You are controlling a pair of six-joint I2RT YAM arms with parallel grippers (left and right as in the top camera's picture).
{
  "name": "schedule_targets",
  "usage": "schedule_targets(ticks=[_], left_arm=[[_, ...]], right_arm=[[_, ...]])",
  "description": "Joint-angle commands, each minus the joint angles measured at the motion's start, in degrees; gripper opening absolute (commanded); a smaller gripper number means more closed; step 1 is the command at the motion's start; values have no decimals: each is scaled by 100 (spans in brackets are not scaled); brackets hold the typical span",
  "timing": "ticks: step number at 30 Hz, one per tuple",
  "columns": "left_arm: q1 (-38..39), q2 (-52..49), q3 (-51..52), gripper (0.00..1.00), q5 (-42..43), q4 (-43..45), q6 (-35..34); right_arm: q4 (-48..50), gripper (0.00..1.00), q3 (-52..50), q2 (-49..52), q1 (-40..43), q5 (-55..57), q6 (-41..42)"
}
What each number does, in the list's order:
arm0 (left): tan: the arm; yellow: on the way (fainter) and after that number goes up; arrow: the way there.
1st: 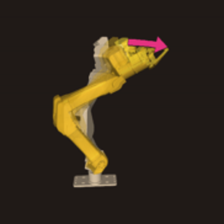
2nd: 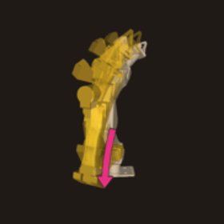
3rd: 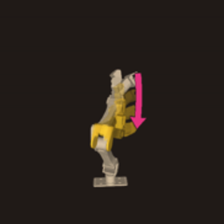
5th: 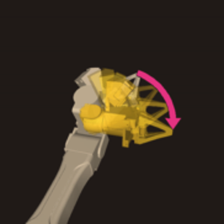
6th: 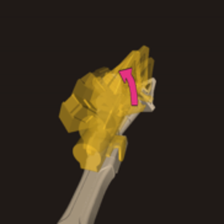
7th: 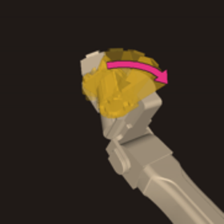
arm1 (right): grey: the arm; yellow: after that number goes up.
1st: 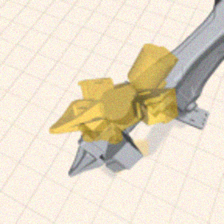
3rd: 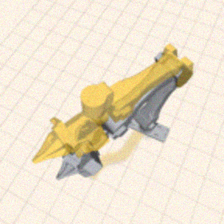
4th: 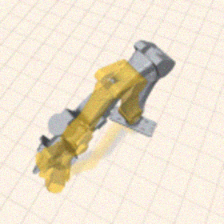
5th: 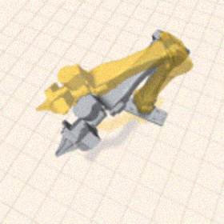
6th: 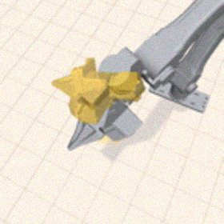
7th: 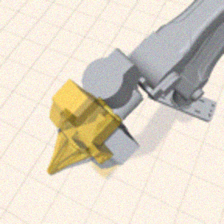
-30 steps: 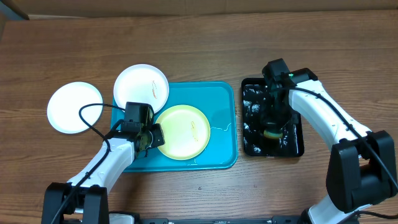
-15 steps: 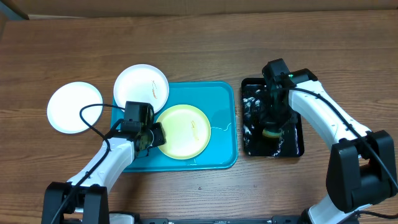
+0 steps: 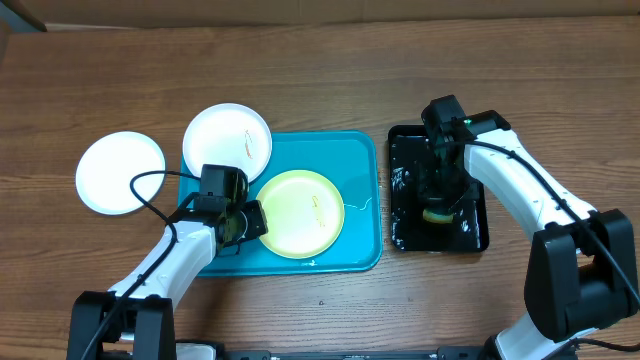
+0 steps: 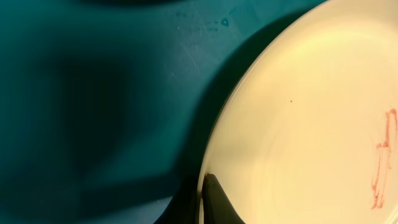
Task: Clean dirty plates on tray and stack at the side
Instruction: 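Rub the sponge in the black tray's water with the right gripper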
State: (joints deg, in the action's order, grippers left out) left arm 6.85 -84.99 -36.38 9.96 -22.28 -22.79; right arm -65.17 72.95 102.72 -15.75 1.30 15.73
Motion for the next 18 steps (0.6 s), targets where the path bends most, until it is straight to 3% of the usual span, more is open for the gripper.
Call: schedule_targets(ticks=[1, 5, 6, 8, 9, 18], left_arm=[[-9, -125, 131, 11, 59, -142, -22], [-9, -125, 129, 31, 61, -109, -22], [-9, -125, 129, 31, 59, -87, -22], [-9, -125, 129, 8, 57, 13, -20], [-9, -125, 129, 4, 59, 59, -20], [-7, -125, 129, 4, 61, 179, -295]], right_arm=[[11, 4, -24, -46, 7, -42, 205], [-118, 4, -24, -46, 7, -37, 201], [-127, 4, -24, -46, 7, -37, 201], [-116, 4, -24, -46, 7, -37, 197], [-94, 4, -24, -46, 7, -37, 184], [50, 4, -24, -46, 7, -496, 173]])
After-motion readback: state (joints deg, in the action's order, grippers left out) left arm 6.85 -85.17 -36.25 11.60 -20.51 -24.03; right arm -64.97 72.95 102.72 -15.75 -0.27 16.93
